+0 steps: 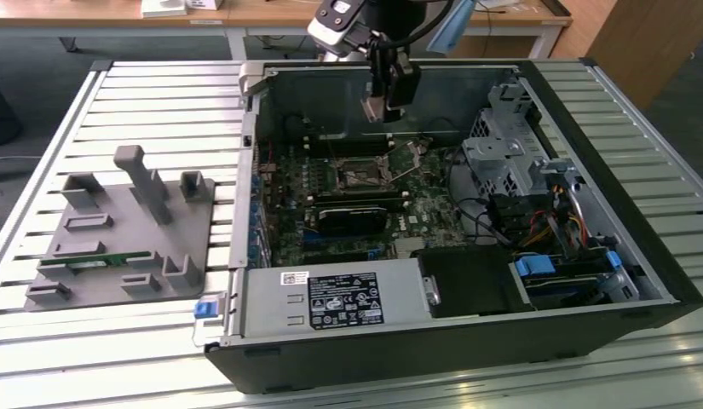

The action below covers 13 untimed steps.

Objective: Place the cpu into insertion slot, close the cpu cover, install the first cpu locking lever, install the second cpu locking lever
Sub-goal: 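Place the cpu into insertion slot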

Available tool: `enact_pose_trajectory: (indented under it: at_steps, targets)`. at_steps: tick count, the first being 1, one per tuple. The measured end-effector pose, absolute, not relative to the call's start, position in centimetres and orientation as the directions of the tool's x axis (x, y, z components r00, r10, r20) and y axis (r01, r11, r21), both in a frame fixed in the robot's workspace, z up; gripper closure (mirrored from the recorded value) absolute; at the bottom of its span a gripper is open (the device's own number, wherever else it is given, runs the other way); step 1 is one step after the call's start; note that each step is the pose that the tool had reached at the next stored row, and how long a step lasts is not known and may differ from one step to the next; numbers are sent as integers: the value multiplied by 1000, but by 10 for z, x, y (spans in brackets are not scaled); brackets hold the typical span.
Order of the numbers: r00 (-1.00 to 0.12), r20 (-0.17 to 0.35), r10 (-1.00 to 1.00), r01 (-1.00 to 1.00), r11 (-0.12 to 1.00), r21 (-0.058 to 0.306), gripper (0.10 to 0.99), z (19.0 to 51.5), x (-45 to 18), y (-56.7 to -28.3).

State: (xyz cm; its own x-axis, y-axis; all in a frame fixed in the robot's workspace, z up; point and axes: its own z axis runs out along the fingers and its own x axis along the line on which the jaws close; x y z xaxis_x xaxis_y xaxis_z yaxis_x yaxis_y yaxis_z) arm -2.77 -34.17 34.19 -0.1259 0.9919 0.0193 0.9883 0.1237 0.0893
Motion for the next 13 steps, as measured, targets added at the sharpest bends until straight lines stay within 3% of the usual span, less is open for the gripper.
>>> enact_pose_trajectory:
  at_steps: [13]
  targets:
    - [-126,19,992,988,124,89,553,337,-28,-342]
